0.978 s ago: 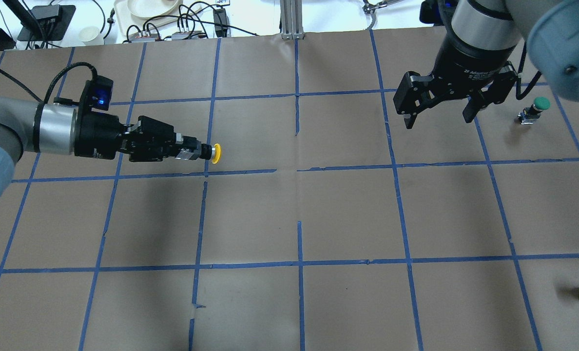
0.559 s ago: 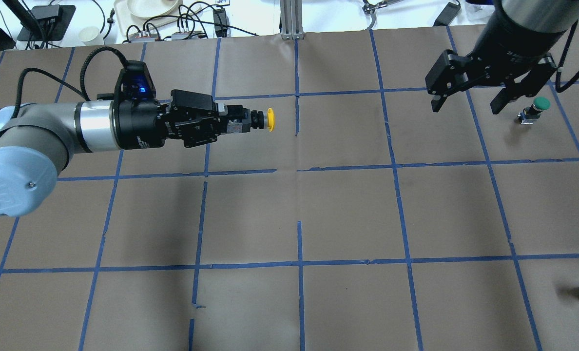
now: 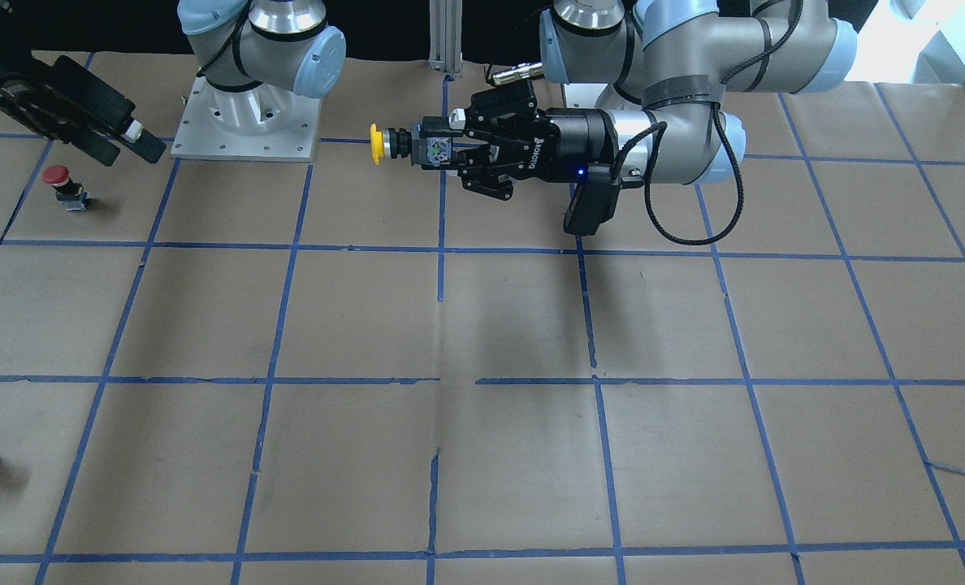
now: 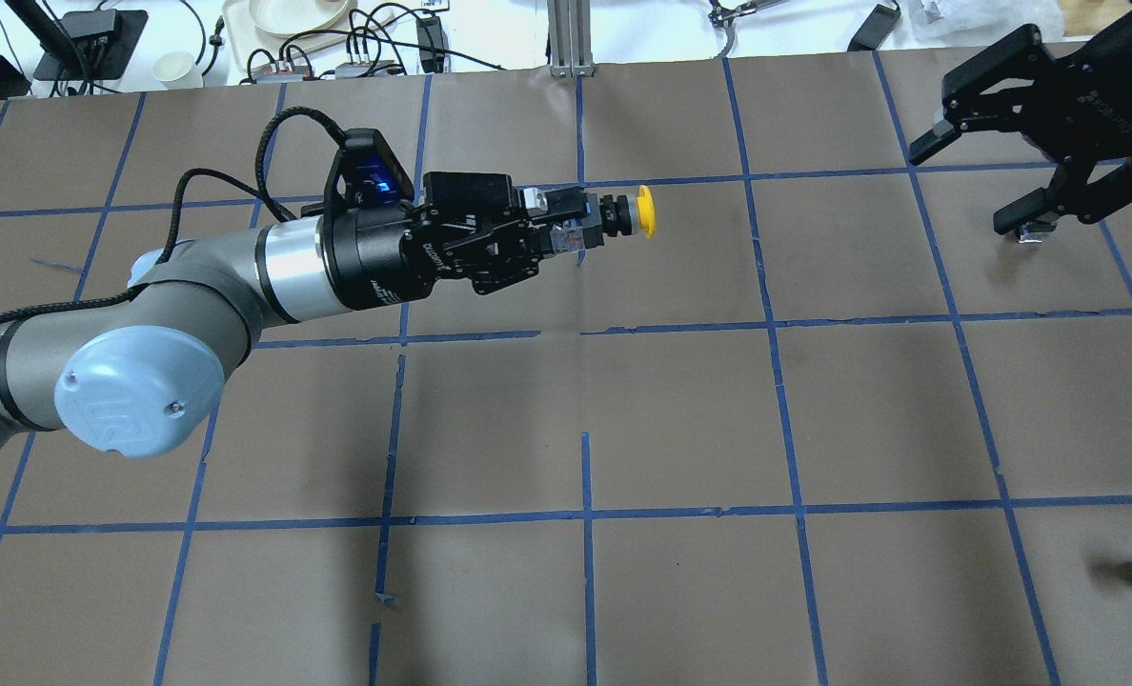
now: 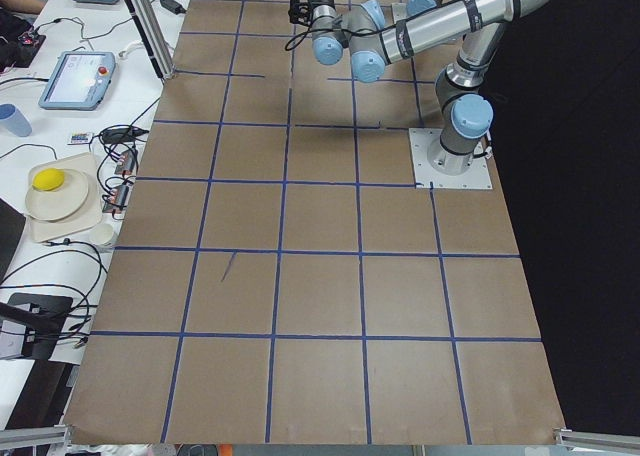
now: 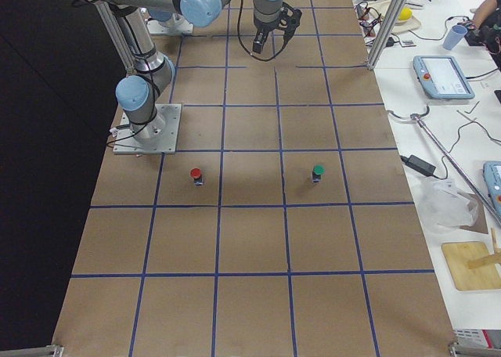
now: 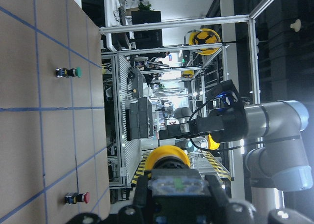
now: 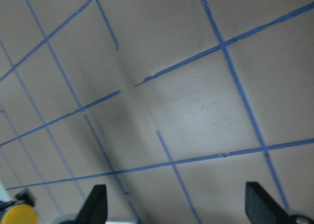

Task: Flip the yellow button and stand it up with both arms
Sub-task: 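Lift the button with the left gripper toward table center while the right arm rises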

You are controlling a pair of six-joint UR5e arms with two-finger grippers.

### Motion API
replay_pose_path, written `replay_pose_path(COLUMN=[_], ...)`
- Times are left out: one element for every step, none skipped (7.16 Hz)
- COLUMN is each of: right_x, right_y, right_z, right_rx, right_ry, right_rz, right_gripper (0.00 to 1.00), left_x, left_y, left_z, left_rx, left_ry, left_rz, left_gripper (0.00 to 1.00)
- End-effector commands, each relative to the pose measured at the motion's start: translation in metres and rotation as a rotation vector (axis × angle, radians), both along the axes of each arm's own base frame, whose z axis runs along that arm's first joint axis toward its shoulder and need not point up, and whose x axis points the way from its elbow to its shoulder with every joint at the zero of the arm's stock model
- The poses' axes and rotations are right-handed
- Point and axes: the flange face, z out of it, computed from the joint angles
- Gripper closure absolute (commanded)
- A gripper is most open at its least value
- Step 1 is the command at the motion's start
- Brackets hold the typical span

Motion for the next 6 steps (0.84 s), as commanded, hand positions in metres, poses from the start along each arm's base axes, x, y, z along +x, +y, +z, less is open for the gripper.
replay_pose_path(right_x=[0.022,0.027,0.037,0.054,0.058,0.063], right_y=[0.005,0.005,0.011,0.017,0.019,0.023], right_z=[0.011,0.009,0.007,-0.006,-0.021,-0.032], right_rx=[0.006,0.005,0.013,0.044,0.069,0.113], right_ry=[-0.394,-0.432,-0.434,-0.443,-0.453,-0.464], right_rz=[-0.145,-0.157,-0.146,-0.117,-0.116,-0.12], right_gripper=[0.0,0.0,0.0,0.0,0.0,0.0], left_x=[-0.014,-0.016,-0.016,-0.016,-0.016,-0.018], left_y=[0.006,0.007,0.008,0.008,0.008,0.009], left_z=[0.0,0.0,0.0,0.0,0.002,0.002], left_rx=[0.0,0.0,-0.001,-0.001,-0.003,-0.001], left_ry=[0.01,0.01,0.01,0.01,0.011,0.012], left_rz=[-0.026,-0.03,-0.032,-0.032,-0.031,-0.034], left_gripper=[0.91,0.91,0.91,0.91,0.91,0.91])
